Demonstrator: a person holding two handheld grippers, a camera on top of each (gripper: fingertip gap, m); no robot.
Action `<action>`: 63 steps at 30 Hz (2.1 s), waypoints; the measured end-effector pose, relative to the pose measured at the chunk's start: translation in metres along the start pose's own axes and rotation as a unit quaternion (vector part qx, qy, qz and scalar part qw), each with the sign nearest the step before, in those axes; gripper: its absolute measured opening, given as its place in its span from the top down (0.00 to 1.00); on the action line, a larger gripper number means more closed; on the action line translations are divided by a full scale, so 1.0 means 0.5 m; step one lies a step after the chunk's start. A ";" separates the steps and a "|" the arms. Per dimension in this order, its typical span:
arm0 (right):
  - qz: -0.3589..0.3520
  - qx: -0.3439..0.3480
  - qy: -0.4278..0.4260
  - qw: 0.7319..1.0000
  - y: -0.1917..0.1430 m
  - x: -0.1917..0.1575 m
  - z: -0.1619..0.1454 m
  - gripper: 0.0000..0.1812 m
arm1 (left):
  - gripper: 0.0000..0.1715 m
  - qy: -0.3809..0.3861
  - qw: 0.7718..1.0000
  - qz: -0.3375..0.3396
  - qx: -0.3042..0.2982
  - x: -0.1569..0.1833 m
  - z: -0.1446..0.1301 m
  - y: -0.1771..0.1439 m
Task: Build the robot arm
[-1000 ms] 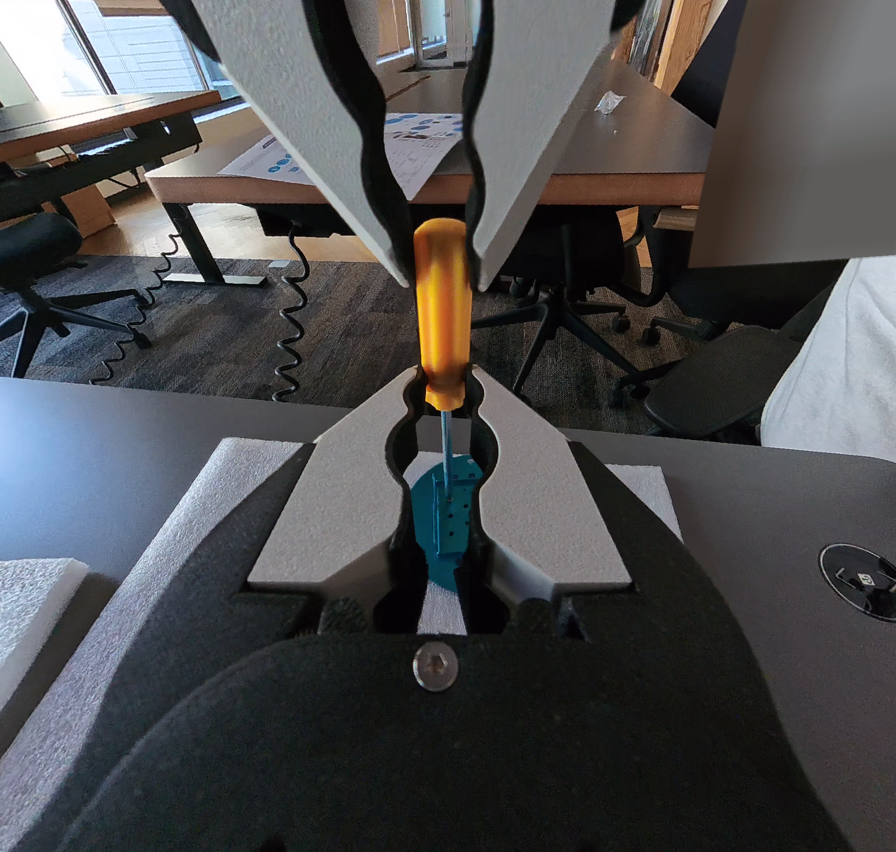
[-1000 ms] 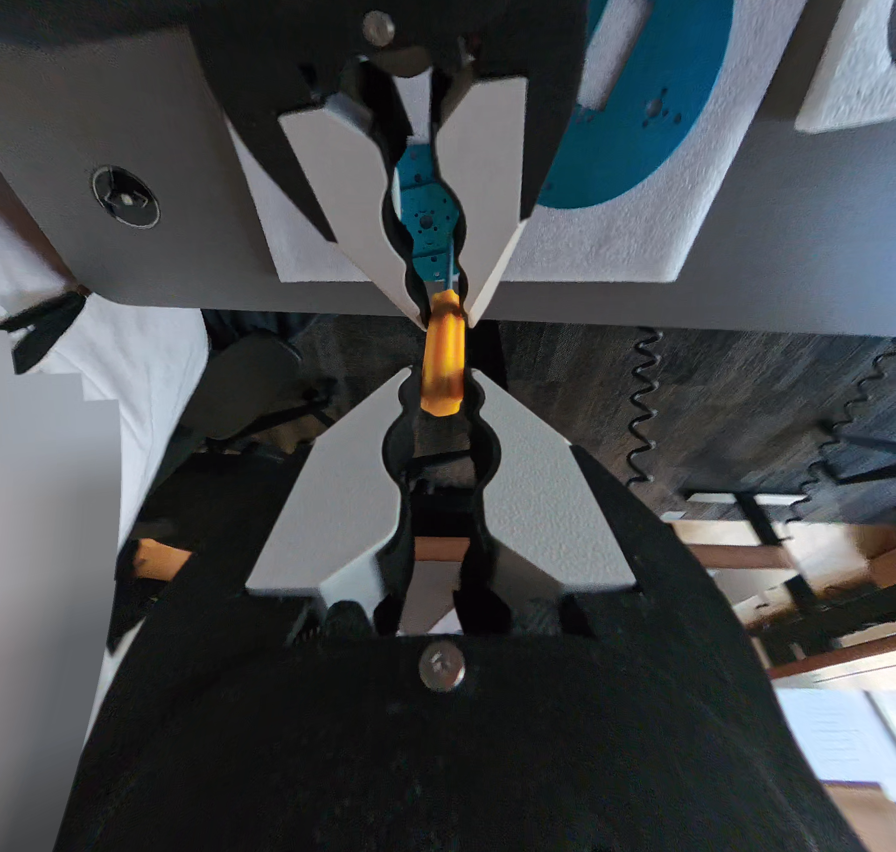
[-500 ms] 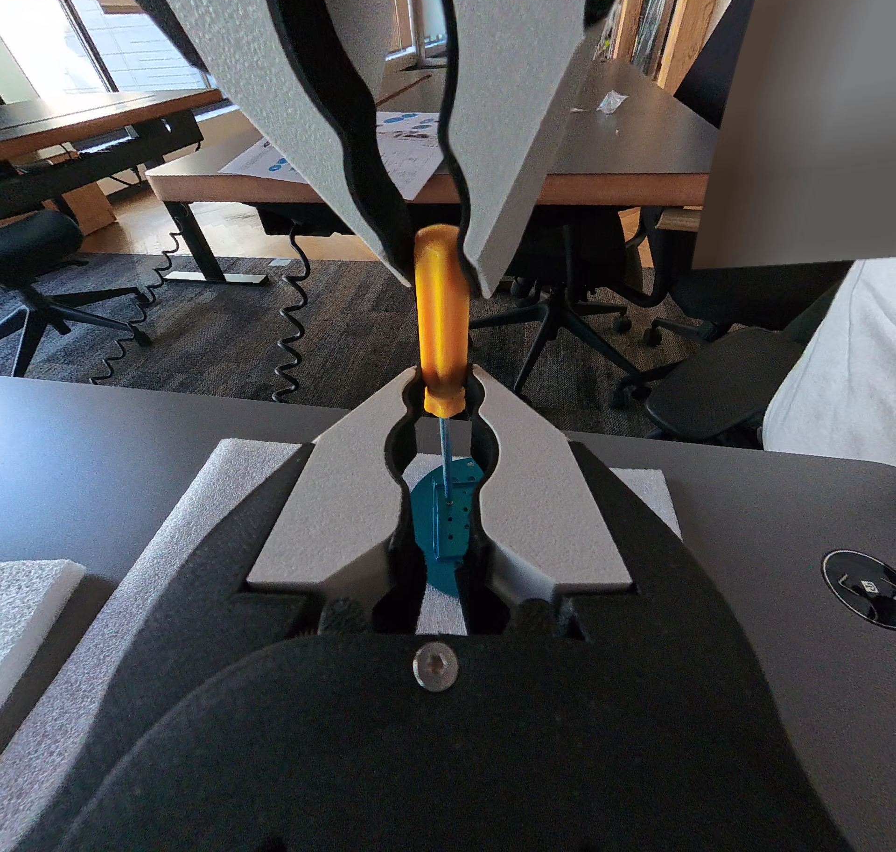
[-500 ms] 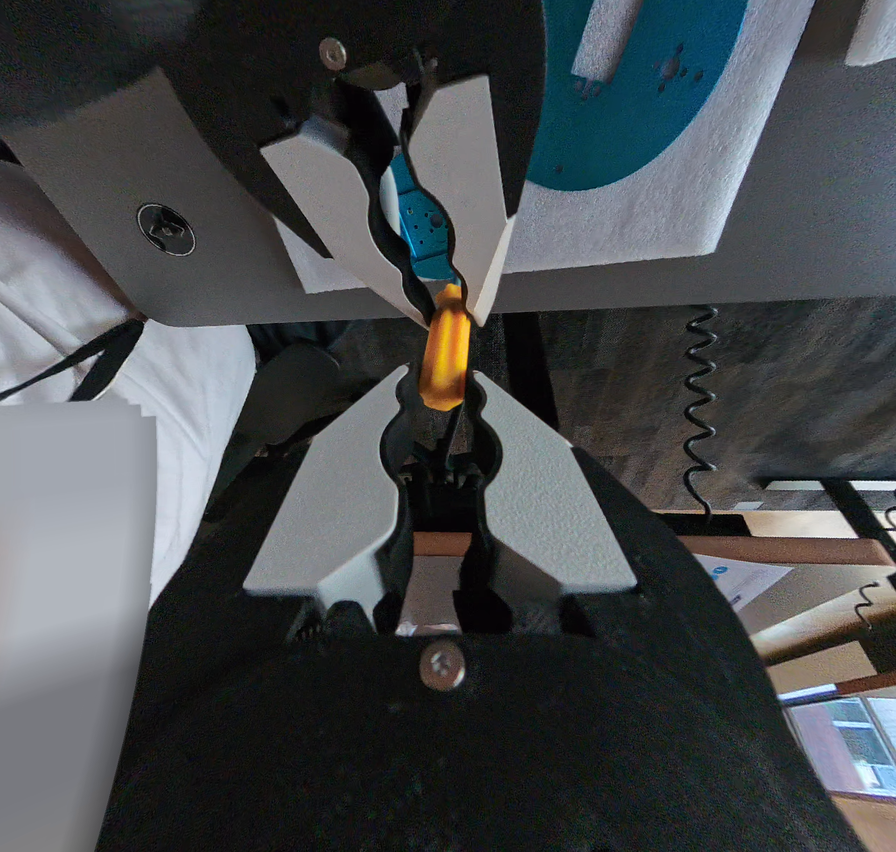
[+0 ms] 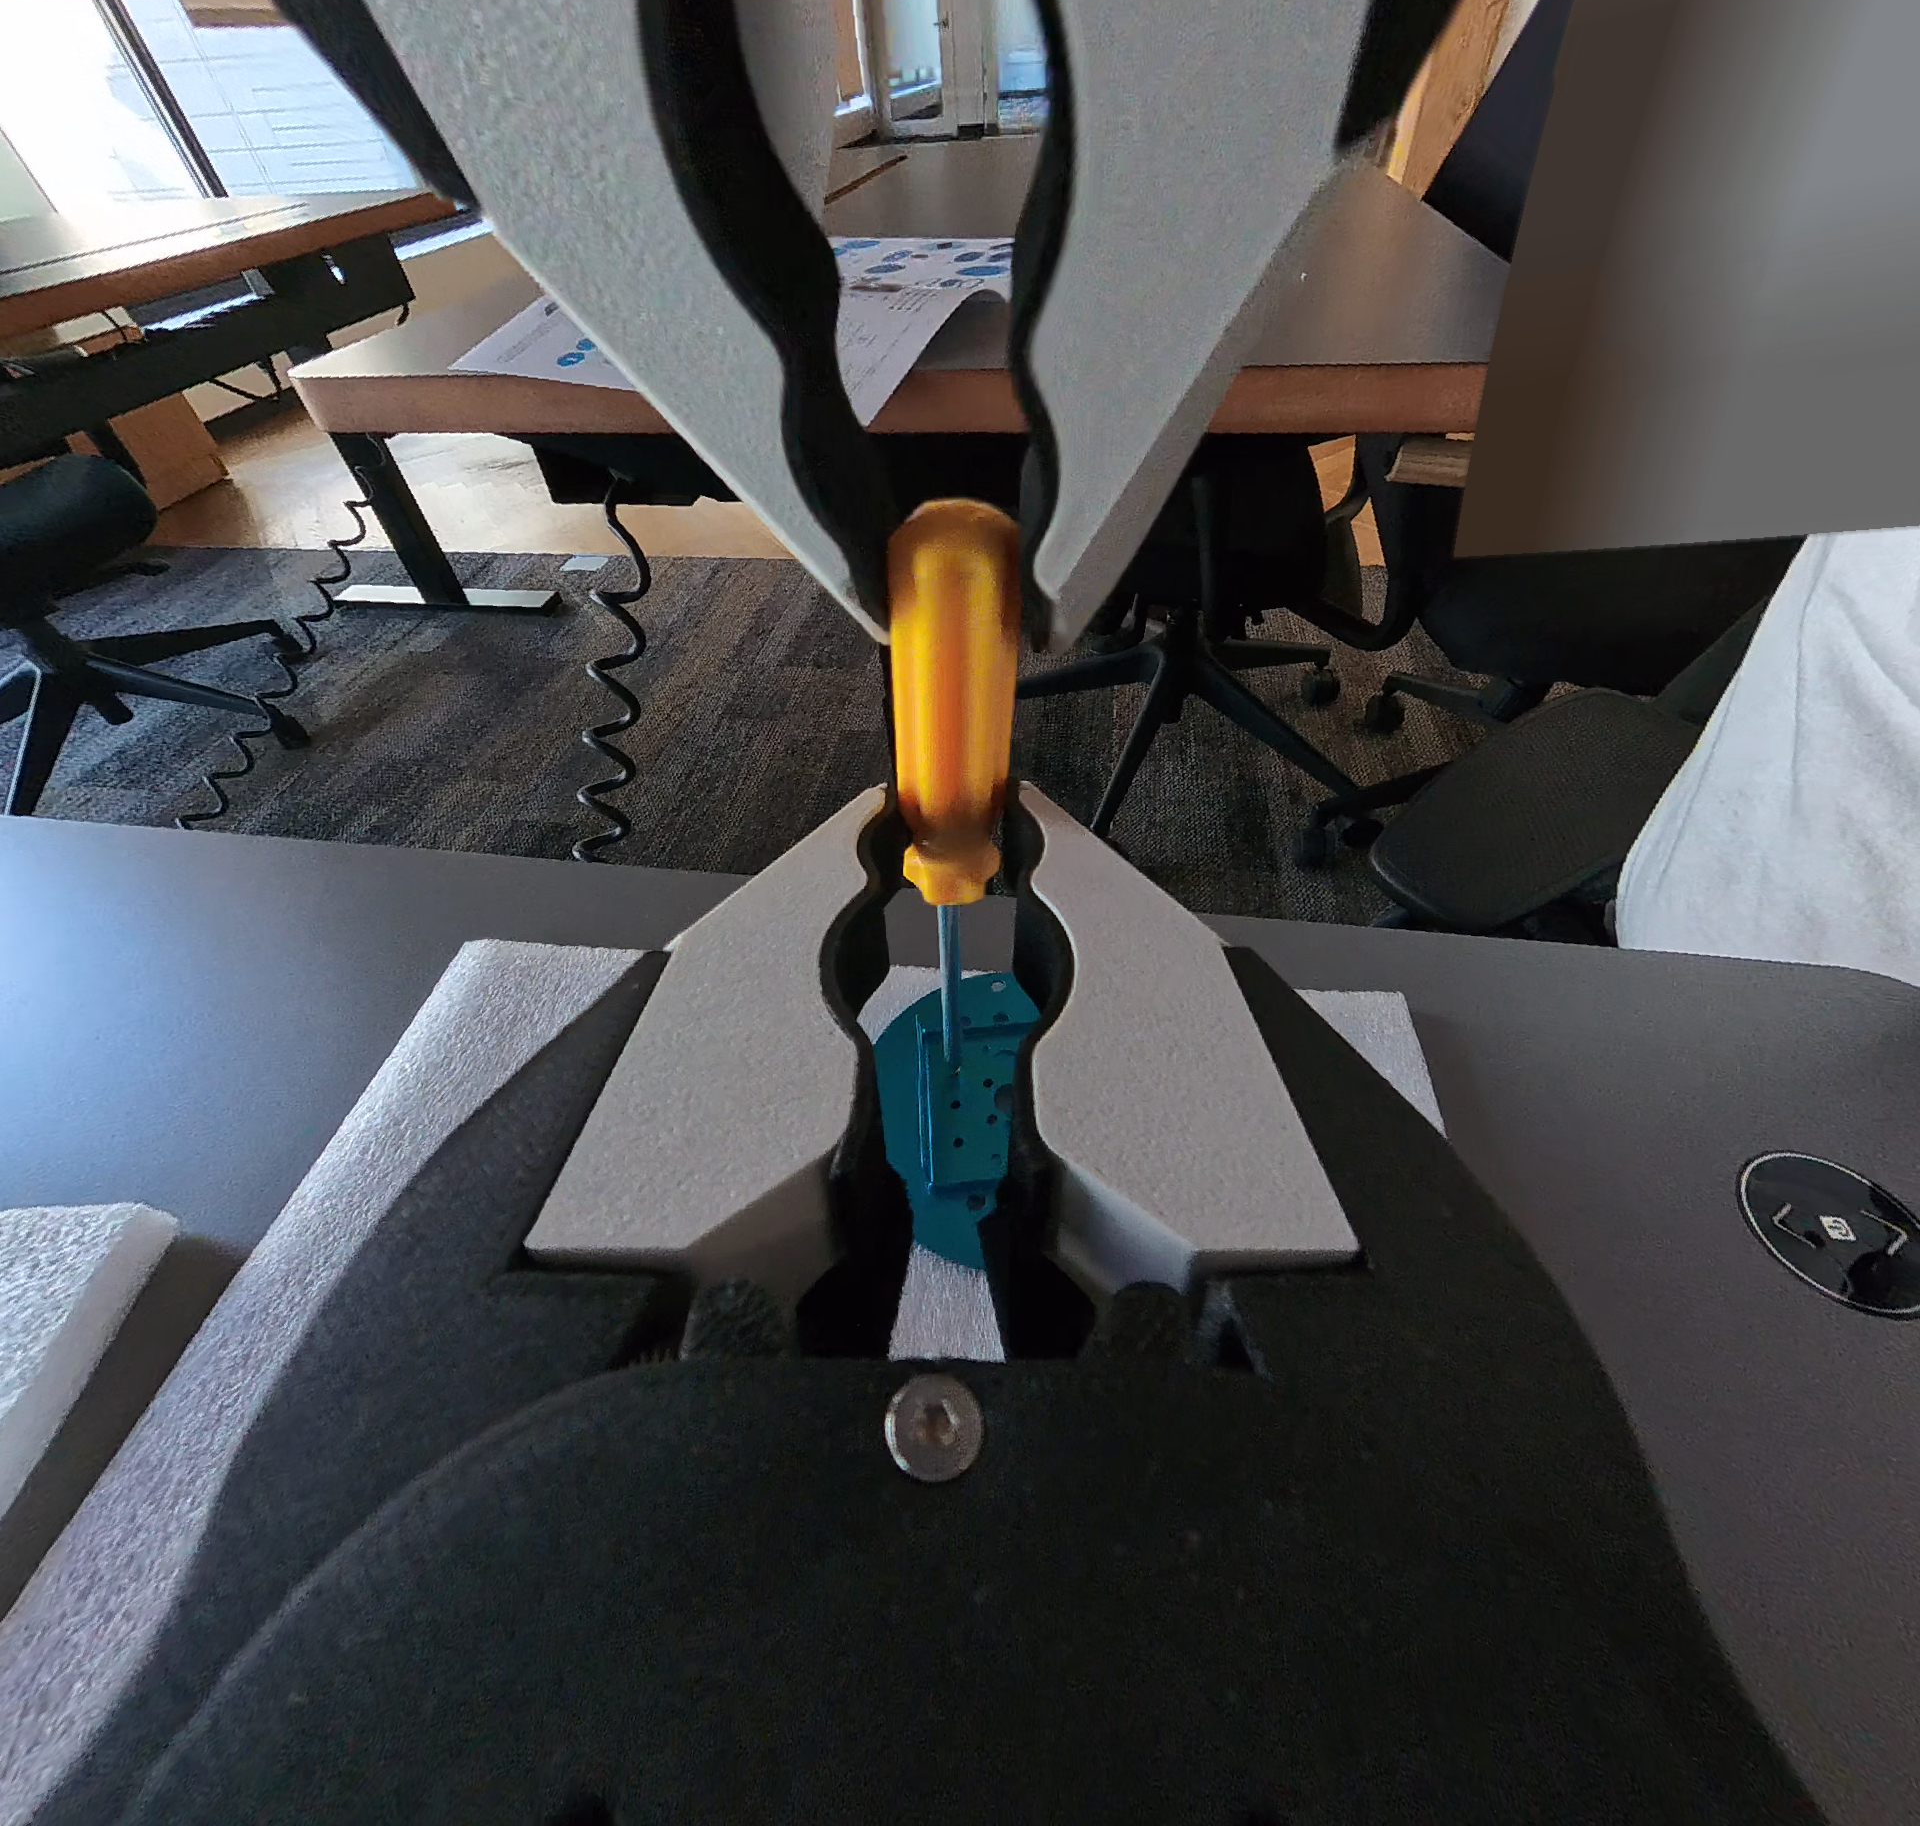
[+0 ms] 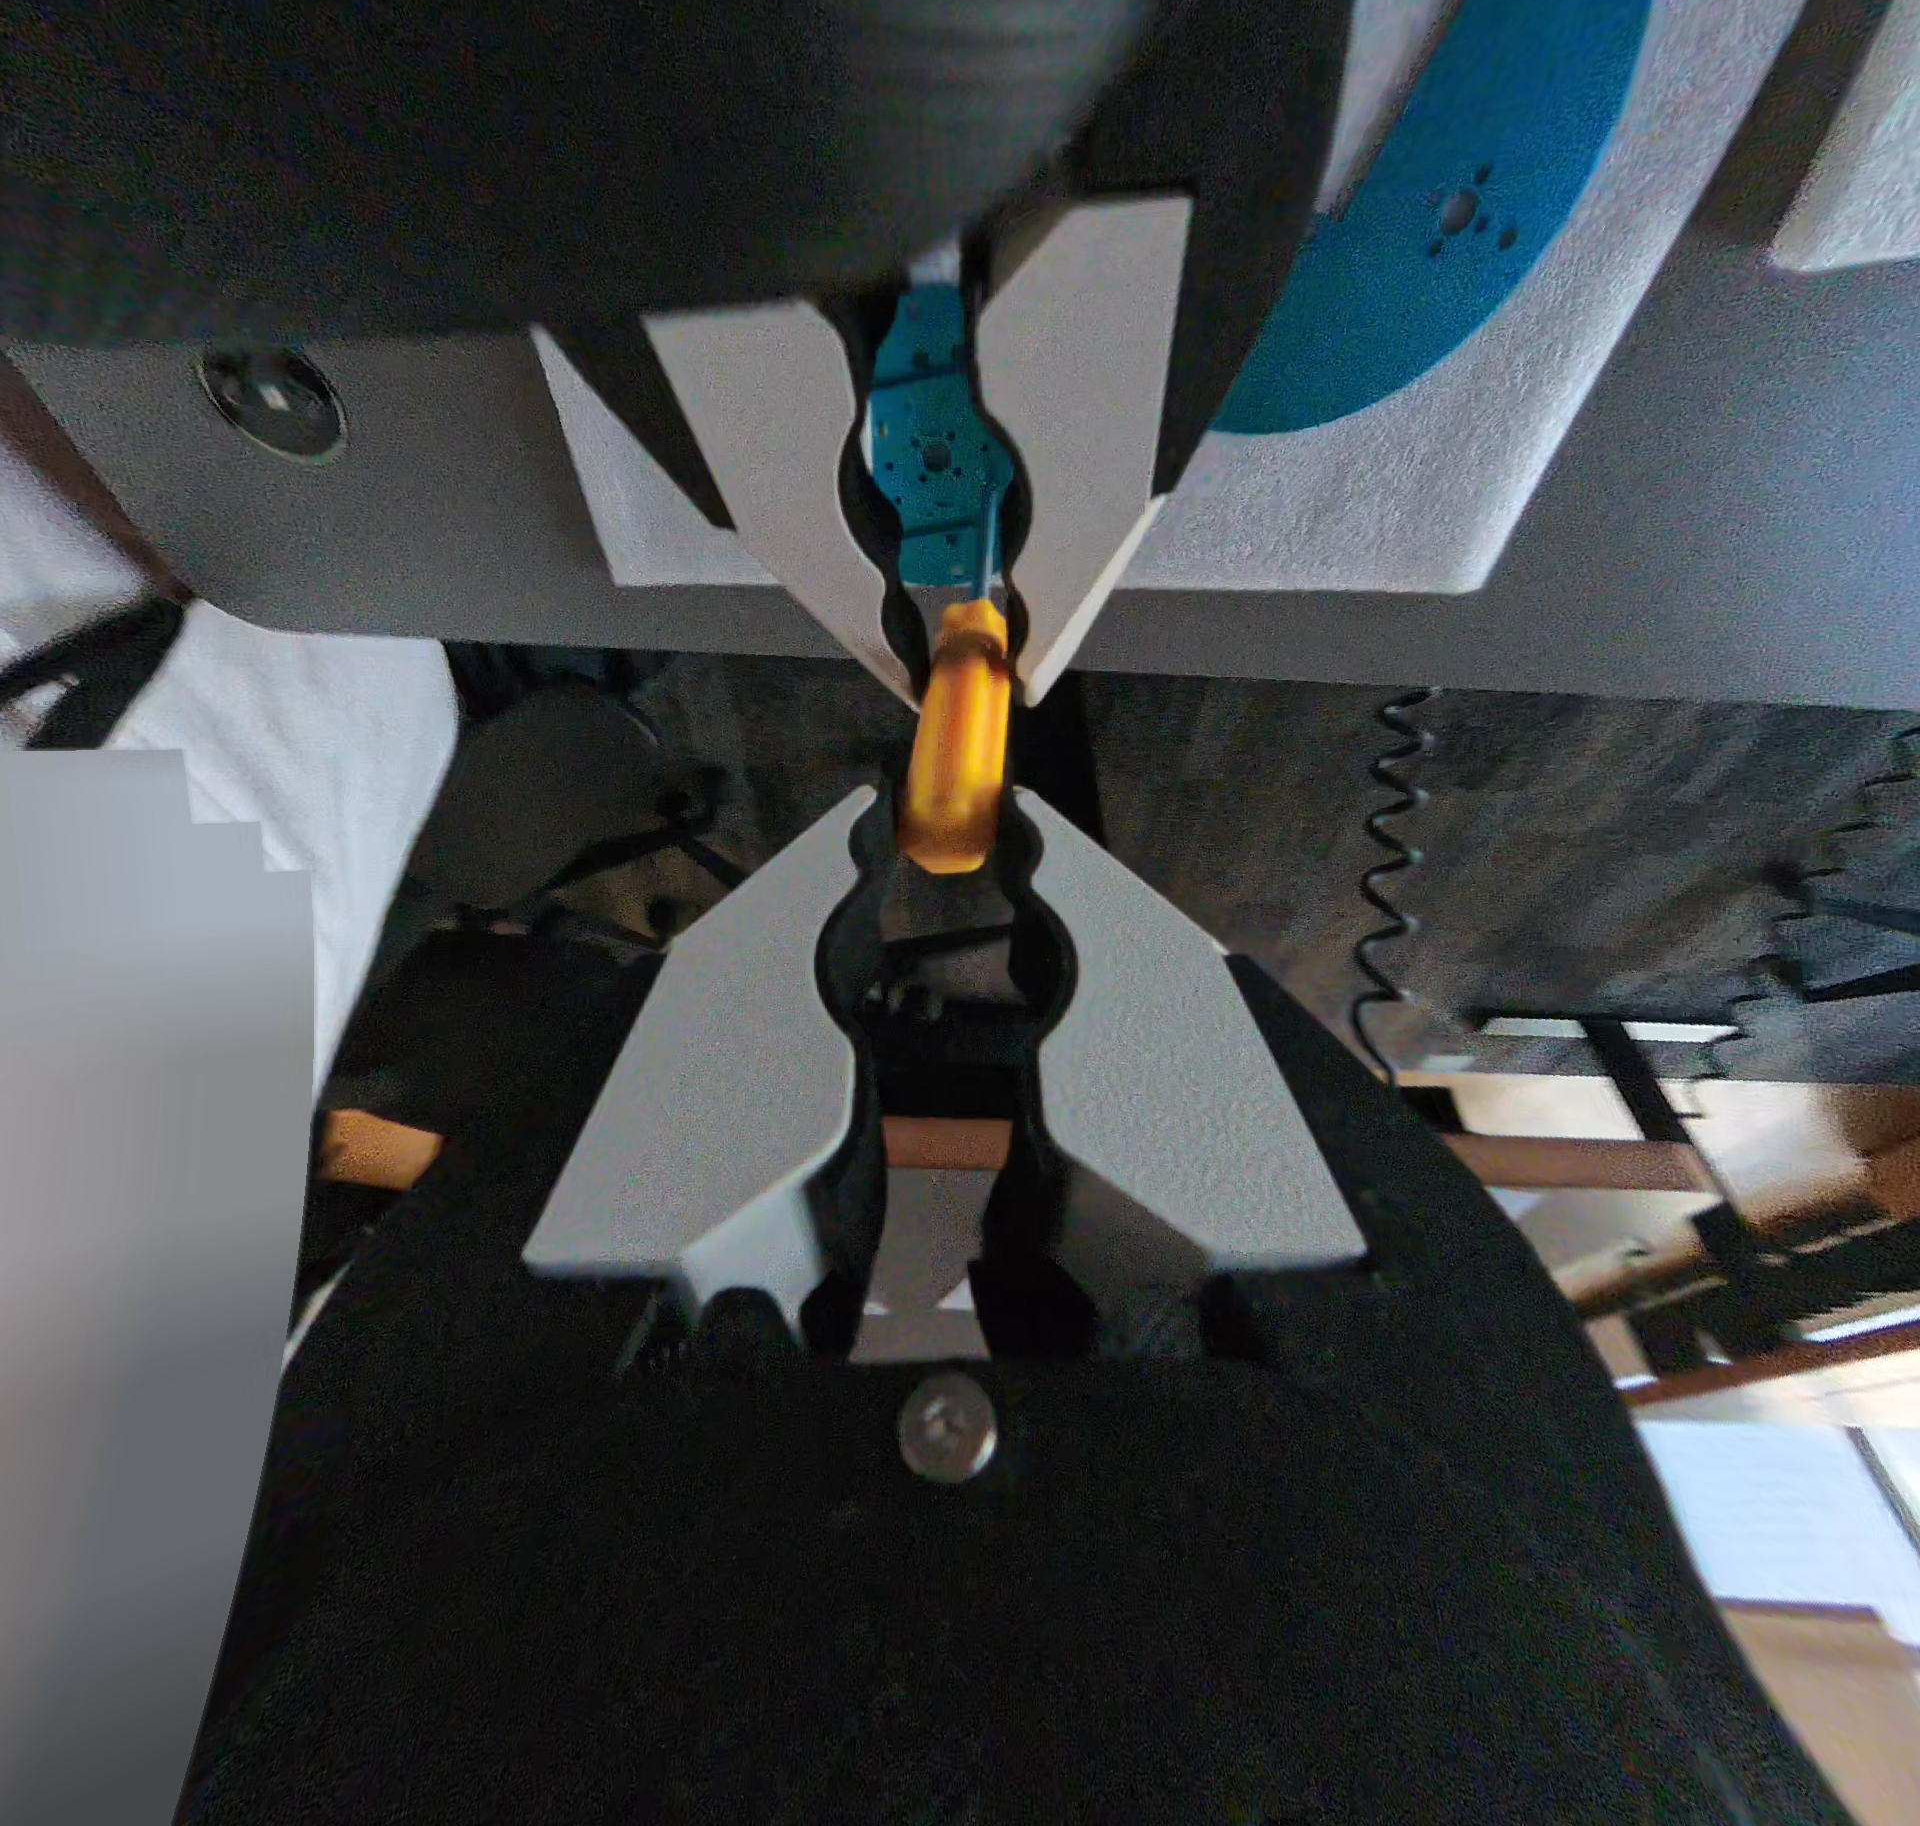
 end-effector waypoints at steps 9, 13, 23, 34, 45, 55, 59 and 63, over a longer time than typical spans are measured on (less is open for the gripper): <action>-0.075 0.043 -0.162 0.983 -0.004 0.003 -0.014 0.83 | 0.91 -0.003 1.000 -0.001 0.003 -0.002 0.000 0.000; -0.101 0.036 -0.212 0.971 -0.004 -0.017 -0.007 0.91 | 0.90 0.000 1.000 0.001 0.001 -0.002 0.000 -0.001; -0.066 0.033 -0.112 0.991 -0.001 -0.007 -0.019 0.91 | 0.91 0.001 1.000 0.009 0.000 -0.004 0.001 0.002; -0.037 0.010 -0.061 0.997 0.001 -0.001 -0.026 0.91 | 0.92 0.001 1.000 0.012 0.003 -0.004 0.002 0.009; -0.042 -0.013 -0.073 0.996 0.001 -0.001 -0.019 0.91 | 0.92 0.003 1.000 0.015 0.001 -0.004 0.002 0.008; -0.042 -0.023 -0.079 0.996 0.002 -0.001 -0.021 0.91 | 0.92 0.004 1.000 0.017 0.001 -0.004 0.004 0.012; -0.044 -0.023 -0.083 0.995 0.003 -0.002 -0.021 0.91 | 0.92 0.005 1.000 0.018 0.001 -0.004 0.004 0.012; -0.047 -0.025 -0.095 0.994 0.004 -0.003 -0.021 0.91 | 0.92 0.006 1.000 0.018 0.000 -0.003 0.004 0.013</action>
Point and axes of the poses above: each gripper's, where its closed fingertips meet, y out along the fingers, z out of its top, x = y × z across the jaws, the point moved 8 cm from there along -y, back along the fingers, and after that the axes turned 15 degrees about -y, right-handed, at the moved point
